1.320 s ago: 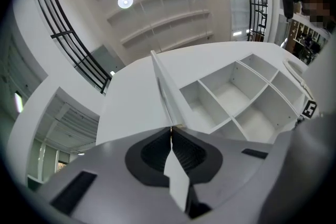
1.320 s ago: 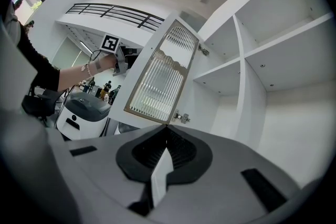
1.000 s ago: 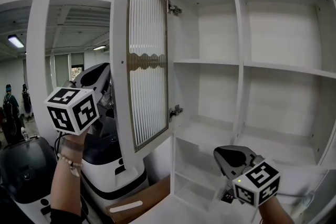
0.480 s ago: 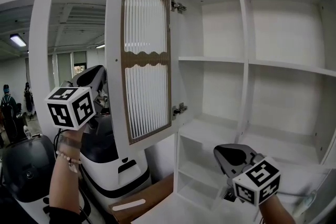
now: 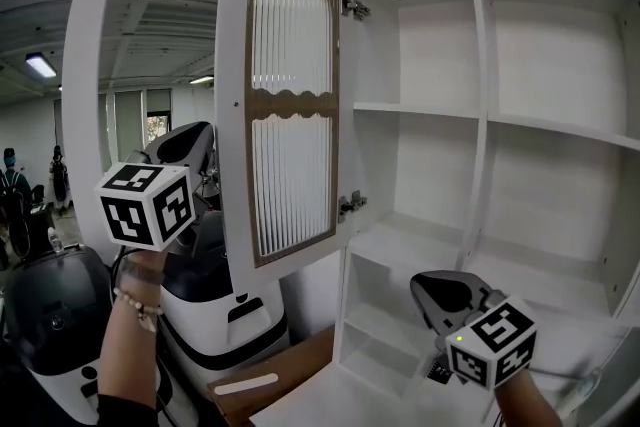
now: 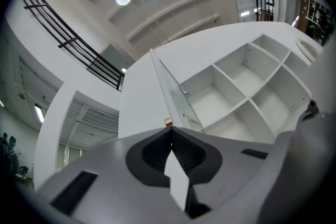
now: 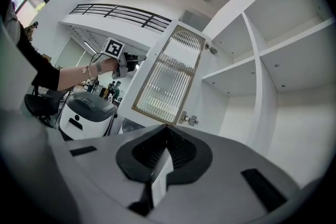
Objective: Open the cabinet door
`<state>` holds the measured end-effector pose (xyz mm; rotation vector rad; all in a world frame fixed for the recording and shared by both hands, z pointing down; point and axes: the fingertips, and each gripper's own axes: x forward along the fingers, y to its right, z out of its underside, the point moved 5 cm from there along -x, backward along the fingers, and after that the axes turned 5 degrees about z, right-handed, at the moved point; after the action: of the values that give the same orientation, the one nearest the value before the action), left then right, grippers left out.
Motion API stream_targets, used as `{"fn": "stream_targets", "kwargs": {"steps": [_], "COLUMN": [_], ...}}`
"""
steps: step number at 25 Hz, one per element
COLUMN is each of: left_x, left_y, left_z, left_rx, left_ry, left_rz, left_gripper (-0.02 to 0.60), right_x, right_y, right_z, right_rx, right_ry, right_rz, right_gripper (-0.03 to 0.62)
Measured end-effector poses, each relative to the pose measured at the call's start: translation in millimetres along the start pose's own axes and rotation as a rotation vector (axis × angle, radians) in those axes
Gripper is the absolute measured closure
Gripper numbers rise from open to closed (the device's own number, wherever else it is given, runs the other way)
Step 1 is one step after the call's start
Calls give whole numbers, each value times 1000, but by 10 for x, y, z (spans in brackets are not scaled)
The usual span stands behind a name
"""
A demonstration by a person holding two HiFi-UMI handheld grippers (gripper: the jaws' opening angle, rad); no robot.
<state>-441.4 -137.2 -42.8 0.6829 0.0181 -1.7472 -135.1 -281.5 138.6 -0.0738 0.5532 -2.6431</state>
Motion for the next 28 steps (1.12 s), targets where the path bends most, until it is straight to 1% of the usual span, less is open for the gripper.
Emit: {"fn": "stream_targets", "kwargs": {"steps": [6,13,20,24,28], "left_x": [-161,-266,-315,-340,-381], "left_y": [108,329,681,868,1061], "left_z": [3,82,306,442,608], "left_rx": [-21,-32,-28,-59,-75], "left_ry": [13,5,-19,-18,-27], "left_rz": [16,65,118,146,168], "left_gripper": [580,580,580,580,580], "right_x": [59,97,77,24,-17], "right_y": [-115,-198,-208,-200,-202], "right_z": [-37,-46,67,125,222], "right_rx": [-3,5,29,39,39], "right_ry": [16,30,23,21,7], "right_rz": [-16,-21,-20,-9,8], "right_gripper": [594,594,593,593,594]}}
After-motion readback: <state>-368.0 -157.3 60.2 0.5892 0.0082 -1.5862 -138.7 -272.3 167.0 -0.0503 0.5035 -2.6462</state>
